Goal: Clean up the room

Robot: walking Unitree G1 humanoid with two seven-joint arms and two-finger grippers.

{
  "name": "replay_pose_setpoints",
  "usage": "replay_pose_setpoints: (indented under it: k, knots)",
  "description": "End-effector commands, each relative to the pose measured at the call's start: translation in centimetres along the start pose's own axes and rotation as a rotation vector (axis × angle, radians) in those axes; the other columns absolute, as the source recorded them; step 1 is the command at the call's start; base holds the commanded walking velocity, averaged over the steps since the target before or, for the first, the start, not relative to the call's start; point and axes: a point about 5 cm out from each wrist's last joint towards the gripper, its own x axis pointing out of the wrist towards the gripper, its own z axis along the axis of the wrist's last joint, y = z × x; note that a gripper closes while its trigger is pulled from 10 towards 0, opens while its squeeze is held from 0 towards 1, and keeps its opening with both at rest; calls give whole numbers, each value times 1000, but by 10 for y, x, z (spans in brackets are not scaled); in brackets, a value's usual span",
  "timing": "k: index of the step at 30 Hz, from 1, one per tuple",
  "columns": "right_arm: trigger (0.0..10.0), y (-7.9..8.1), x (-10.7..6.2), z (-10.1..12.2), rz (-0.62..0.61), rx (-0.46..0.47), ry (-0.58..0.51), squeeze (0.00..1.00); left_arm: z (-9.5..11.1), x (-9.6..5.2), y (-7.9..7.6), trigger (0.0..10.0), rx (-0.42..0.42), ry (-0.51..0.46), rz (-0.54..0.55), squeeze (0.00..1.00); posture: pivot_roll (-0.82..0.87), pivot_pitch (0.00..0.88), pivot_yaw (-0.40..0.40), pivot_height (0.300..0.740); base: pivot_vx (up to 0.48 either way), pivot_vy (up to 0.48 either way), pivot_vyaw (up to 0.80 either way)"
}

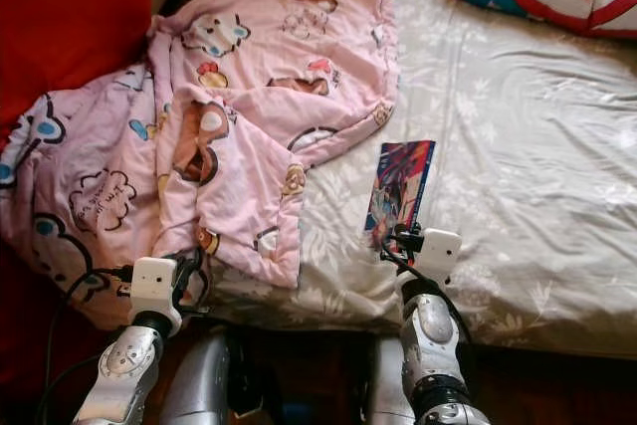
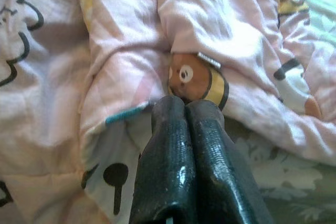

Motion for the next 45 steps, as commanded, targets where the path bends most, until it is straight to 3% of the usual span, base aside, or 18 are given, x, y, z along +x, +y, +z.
replay_pose_setpoints:
  k: [1, 19, 37, 40, 45]
  knots:
    - [10000, -2, 4, 10, -2, -12, -40, 0, -12, -4, -1, 10000, -18, 41, 11, 0, 6, 96, -60, 639, 0, 0, 0]
    - [10000, 1, 2, -4, 9, -35, 47, 0, -47, -3, 14, 10000, -125, 236, 86, 0, 5, 0, -31, 739, 0, 0, 0]
    - [10000, 4, -3, -17, -16, 1, 102, 0, -79, -14, 0, 10000, -120, 467, 26, 0, -33, 0, -5, 740, 0, 0, 0]
    - [10000, 5, -1, -16, -17, -23, 109, 0, -83, -16, -2, 10000, -102, 507, 32, 0, -36, 0, -10, 740, 0, 0, 0]
    - [10000, 6, 1, -14, -6, -68, 113, 0, -88, -19, -3, 10000, -138, 541, 60, 0, -36, 0, -21, 740, 0, 0, 0]
